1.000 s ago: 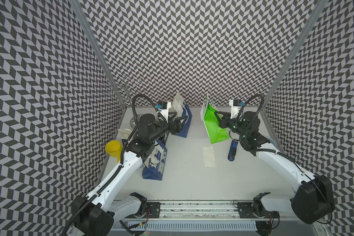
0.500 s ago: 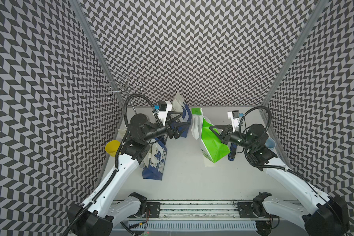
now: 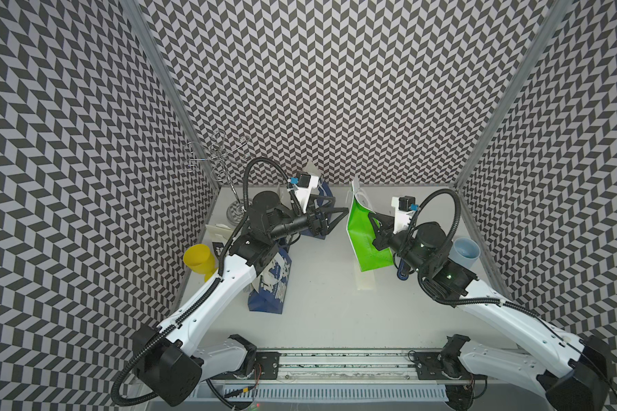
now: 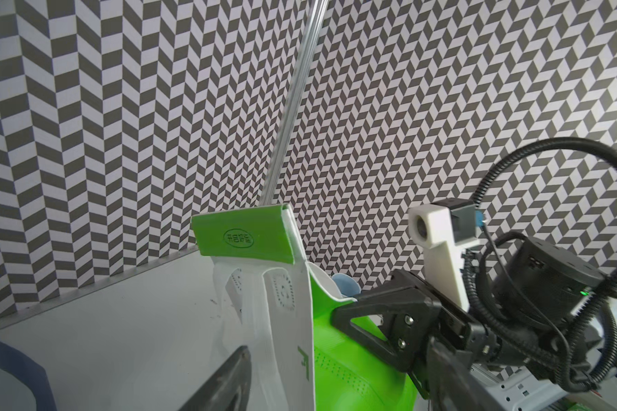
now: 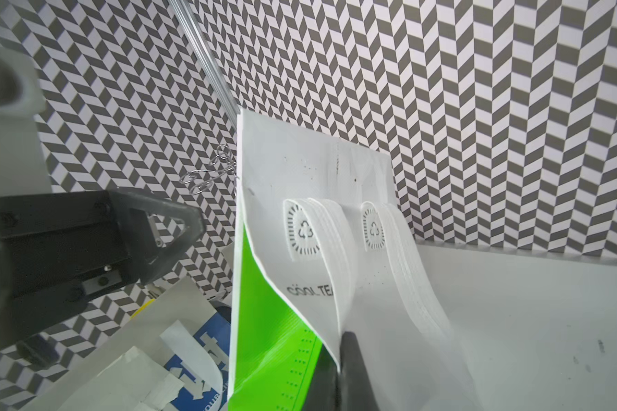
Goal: Staple the receipts to the bags
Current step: Pick up the takeout bag from the center of the board.
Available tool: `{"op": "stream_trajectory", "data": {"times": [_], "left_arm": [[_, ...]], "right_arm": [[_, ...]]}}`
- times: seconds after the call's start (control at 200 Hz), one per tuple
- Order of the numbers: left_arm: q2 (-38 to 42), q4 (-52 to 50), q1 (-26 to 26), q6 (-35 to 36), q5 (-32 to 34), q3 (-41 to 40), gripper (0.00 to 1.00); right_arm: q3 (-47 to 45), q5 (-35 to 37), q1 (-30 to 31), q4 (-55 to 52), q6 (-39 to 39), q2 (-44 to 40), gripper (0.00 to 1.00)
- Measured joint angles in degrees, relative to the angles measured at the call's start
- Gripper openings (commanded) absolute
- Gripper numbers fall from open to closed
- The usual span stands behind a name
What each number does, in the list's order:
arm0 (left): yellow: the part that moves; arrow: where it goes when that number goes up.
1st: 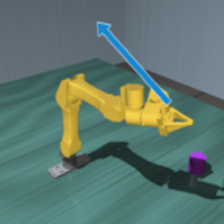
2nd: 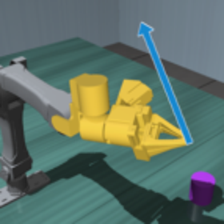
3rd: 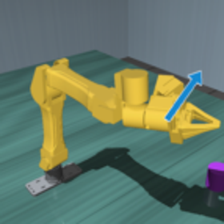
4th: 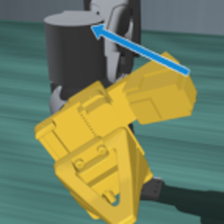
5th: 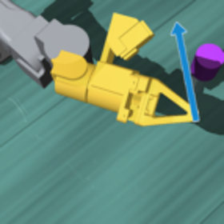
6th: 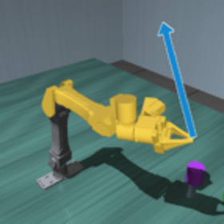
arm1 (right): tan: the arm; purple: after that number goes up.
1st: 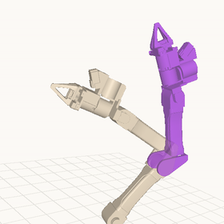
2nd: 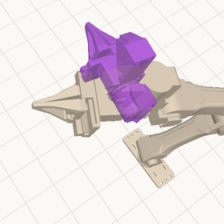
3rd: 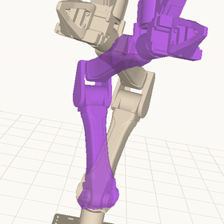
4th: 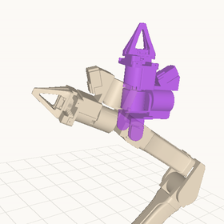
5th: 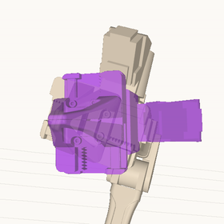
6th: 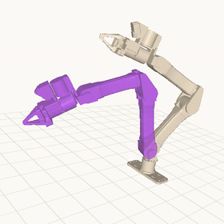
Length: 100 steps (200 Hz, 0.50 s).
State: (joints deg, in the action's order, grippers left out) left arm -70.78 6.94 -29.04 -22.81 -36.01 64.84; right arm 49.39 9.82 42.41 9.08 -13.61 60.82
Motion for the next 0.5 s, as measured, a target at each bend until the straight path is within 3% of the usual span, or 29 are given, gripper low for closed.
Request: {"op": "stream_trajectory", "data": {"times": [0.366,0.446,0.501], "left_arm": [[-6.0,-0.2,-2.2,-0.8,3.0,2.2,0.78],[-6.2,-0.5,-2.4,-0.7,4.5,3.0,0.71],[-6.4,-1.3,-2.4,-0.4,6.3,3.6,0.57]], "right_arm": [[-0.2,14.8,9.1,2.1,11.1,4.2,0.00],[-0.7,17.5,11.2,3.6,14.1,5.1,0.00],[-1.0,19.0,12.5,4.2,15.7,5.5,0.00]]}}
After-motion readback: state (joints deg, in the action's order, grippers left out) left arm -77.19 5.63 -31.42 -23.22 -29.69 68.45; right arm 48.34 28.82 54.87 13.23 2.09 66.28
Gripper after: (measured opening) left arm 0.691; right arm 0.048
